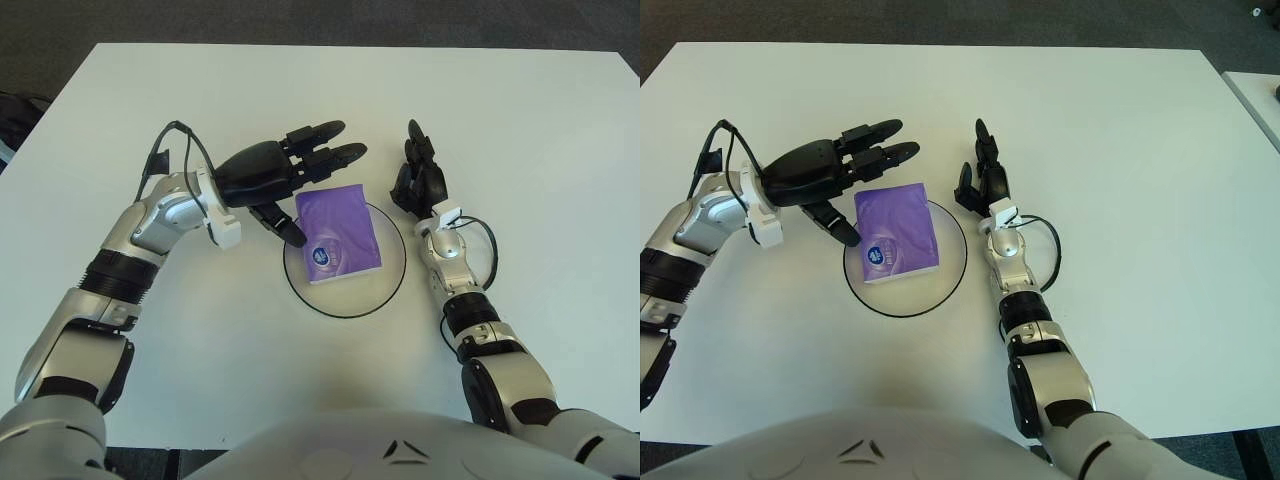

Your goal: Put the tissue paper into the plate.

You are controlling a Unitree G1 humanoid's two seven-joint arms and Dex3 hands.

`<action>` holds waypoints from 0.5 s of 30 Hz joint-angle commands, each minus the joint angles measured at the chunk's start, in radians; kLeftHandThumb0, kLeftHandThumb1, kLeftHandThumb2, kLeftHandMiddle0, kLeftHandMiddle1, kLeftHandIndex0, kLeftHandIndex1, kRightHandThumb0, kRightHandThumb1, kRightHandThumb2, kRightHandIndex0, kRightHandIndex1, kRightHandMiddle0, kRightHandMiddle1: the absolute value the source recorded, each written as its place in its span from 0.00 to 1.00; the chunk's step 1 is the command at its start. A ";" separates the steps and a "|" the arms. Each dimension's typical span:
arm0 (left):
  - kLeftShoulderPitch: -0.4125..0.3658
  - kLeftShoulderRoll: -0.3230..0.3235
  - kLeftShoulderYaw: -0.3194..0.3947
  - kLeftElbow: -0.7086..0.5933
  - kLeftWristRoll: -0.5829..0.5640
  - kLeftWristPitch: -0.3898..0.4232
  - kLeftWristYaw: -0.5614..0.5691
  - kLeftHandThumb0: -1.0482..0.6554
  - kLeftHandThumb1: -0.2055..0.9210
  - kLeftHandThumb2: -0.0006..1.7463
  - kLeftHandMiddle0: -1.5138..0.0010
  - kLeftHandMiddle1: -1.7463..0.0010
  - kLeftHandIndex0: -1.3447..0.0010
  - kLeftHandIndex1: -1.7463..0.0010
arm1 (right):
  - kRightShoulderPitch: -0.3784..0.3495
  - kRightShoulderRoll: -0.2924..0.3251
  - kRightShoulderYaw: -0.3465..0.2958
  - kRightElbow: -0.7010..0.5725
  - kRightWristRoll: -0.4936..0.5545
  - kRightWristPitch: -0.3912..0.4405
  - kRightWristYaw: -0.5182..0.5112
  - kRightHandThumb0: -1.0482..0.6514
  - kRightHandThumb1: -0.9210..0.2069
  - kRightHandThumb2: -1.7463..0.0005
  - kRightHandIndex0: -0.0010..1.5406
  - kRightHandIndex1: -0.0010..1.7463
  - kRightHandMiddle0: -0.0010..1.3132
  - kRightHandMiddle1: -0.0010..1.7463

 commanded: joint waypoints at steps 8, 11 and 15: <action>0.034 0.034 0.021 -0.013 -0.052 -0.027 -0.038 0.05 1.00 0.19 1.00 1.00 1.00 0.97 | 0.222 0.019 0.033 0.166 -0.045 0.126 -0.015 0.11 0.00 0.39 0.00 0.00 0.02 0.03; 0.031 0.048 0.006 -0.011 -0.080 -0.027 -0.074 0.06 1.00 0.17 1.00 1.00 1.00 0.98 | 0.222 0.015 0.041 0.165 -0.060 0.131 -0.023 0.10 0.00 0.39 0.00 0.00 0.01 0.05; 0.028 0.067 -0.012 -0.030 -0.114 -0.014 -0.131 0.07 1.00 0.15 1.00 1.00 1.00 0.98 | 0.205 0.007 0.044 0.203 -0.068 0.126 -0.027 0.10 0.00 0.38 0.00 0.00 0.00 0.07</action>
